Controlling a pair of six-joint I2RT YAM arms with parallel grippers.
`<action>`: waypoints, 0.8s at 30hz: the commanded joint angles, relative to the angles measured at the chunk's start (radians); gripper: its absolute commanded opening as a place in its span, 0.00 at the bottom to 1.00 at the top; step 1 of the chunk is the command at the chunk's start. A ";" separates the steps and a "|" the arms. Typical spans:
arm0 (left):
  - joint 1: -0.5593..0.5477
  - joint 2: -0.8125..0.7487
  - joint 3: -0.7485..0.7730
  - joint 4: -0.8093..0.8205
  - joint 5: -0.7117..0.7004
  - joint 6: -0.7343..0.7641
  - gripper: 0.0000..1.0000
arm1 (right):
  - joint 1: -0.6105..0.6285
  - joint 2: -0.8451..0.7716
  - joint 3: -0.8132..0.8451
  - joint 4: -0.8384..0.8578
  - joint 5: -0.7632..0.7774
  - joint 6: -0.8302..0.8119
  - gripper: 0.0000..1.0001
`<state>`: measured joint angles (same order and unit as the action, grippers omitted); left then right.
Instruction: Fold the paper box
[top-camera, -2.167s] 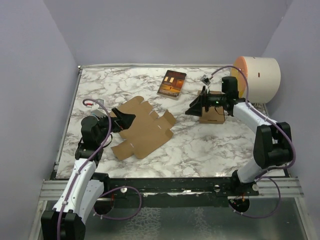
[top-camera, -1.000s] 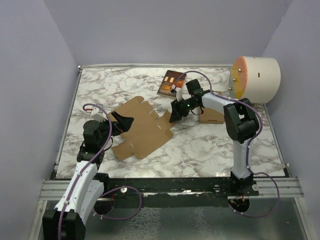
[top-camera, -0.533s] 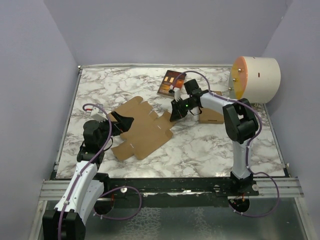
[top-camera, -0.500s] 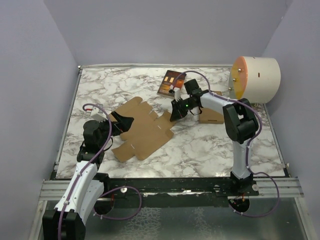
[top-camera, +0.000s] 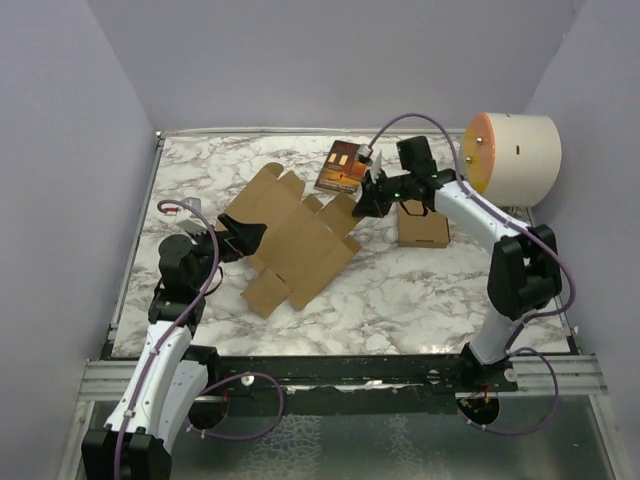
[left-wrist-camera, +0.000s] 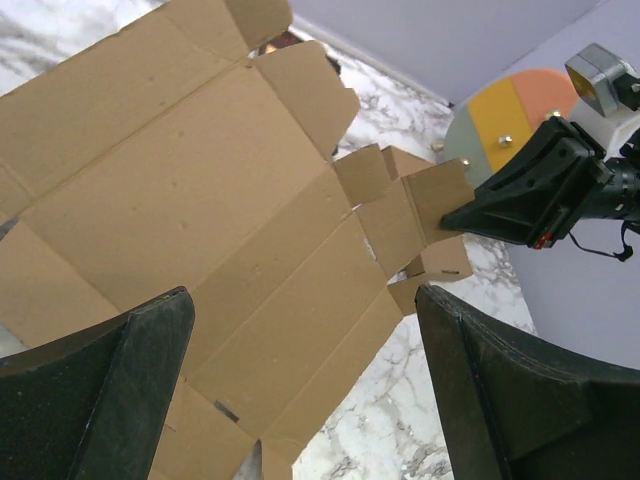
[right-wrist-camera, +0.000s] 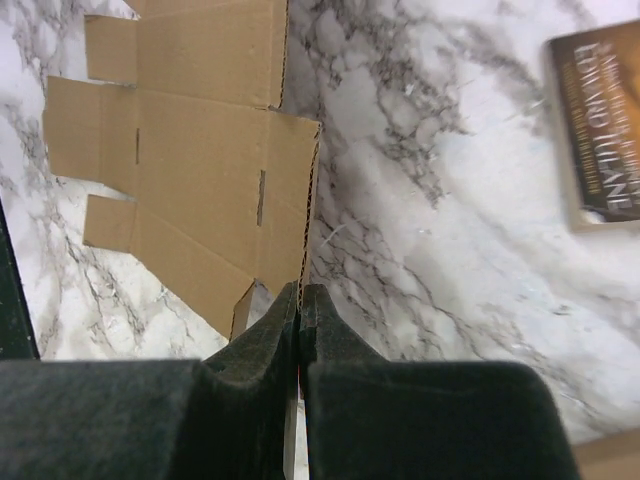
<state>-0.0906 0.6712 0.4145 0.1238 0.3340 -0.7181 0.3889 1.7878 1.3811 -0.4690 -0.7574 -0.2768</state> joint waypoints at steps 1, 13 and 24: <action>0.008 0.003 0.082 0.007 0.067 0.043 0.97 | -0.060 -0.112 -0.034 -0.023 -0.068 -0.102 0.01; 0.038 0.156 0.393 -0.103 0.215 0.317 0.99 | -0.174 -0.295 -0.076 -0.047 -0.130 -0.199 0.01; 0.097 0.406 0.695 -0.260 0.444 0.660 0.99 | -0.184 -0.359 -0.077 -0.068 -0.193 -0.248 0.01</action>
<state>-0.0322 1.0279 1.0760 -0.1310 0.6273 -0.1665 0.2100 1.4734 1.3132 -0.5240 -0.8948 -0.4892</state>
